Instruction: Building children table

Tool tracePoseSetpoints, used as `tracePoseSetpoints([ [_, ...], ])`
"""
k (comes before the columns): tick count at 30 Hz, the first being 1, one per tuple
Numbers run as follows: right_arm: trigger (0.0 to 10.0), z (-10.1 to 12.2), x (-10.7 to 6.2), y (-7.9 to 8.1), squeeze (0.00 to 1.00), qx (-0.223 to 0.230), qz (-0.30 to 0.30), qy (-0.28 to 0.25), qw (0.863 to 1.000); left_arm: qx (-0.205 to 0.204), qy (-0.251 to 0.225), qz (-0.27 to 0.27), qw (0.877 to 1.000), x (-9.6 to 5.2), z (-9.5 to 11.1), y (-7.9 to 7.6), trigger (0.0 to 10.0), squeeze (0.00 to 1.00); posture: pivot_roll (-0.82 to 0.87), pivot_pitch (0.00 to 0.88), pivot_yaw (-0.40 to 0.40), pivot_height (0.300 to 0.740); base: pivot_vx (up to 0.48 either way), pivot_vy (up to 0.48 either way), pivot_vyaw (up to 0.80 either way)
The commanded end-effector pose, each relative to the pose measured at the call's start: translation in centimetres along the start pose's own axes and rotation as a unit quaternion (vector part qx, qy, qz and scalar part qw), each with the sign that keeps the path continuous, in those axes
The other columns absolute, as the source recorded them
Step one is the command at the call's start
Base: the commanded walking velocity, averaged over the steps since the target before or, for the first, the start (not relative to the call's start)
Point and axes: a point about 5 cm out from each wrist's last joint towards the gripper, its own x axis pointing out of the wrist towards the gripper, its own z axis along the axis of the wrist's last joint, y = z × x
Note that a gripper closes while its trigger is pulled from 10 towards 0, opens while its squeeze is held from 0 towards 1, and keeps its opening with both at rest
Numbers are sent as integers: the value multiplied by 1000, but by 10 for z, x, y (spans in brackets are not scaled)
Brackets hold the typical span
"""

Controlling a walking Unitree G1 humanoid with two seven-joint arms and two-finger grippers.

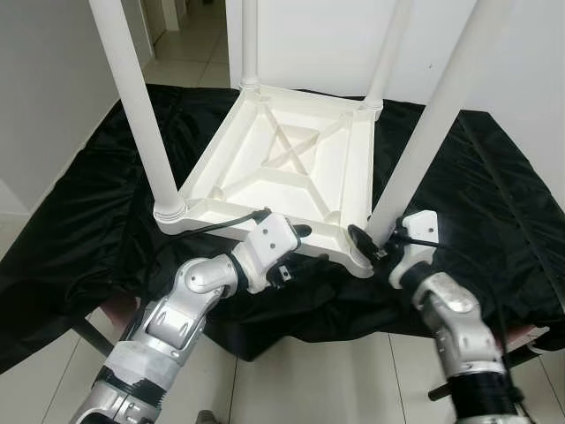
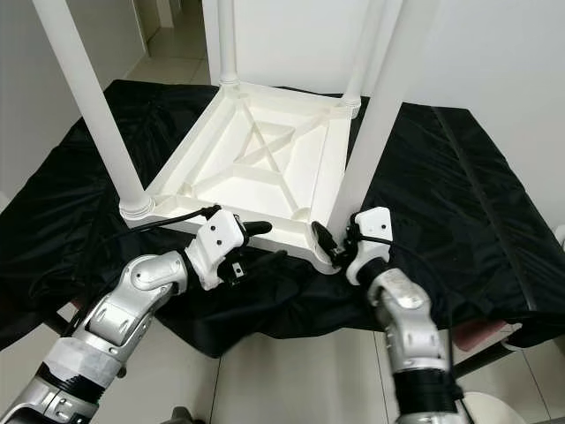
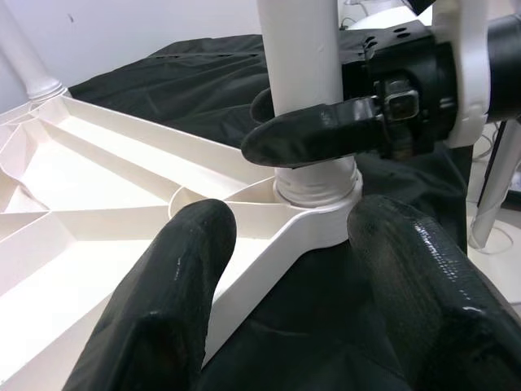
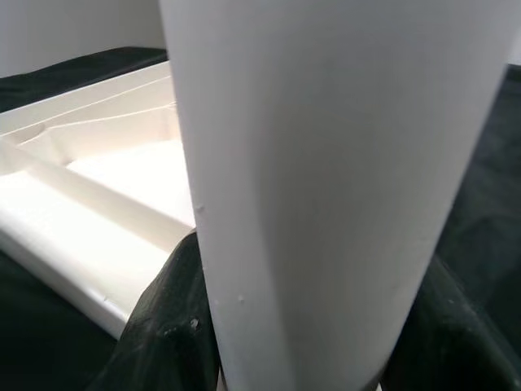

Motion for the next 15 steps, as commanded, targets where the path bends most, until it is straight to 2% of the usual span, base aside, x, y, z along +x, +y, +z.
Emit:
tracePoseSetpoints([
  [1, 10000, -9, -2, 8, 0, 16, -96, 15, 995, 2, 9, -21, 1000, 2, -4, -5, 10000, 0, -40, 41, 2, 740, 0, 0, 0],
  [2, 10000, -9, -2, 8, 0, 16, -96, 15, 995, 2, 9, -21, 1000, 2, -4, -5, 10000, 0, -40, 41, 2, 740, 0, 0, 0],
  [5, 10000, -20, -5, 29, 0, 39, -166, 31, 985, 1, 7, -22, 1000, 3, -3, -7, 10000, 0, -40, 41, 2, 740, 0, 0, 0],
  [10, 10000, -22, -3, 41, 0, 53, -196, 30, 979, 2, 8, -21, 1000, 3, -3, -7, 10000, 0, -28, 41, -5, 740, 0, 0, 0],
  [11, 10000, -22, -1, 48, 0, 59, -202, 34, 977, 2, 8, -21, 1000, 2, -4, -7, 10000, 0, -28, 41, -5, 740, 0, 0, 0],
  [15, 10000, -17, 2, 48, 0, 57, -211, 23, 976, 1, 9, -18, 1000, 1, -4, -7, 10000, 0, -27, 41, -12, 740, 0, 0, 0],
])
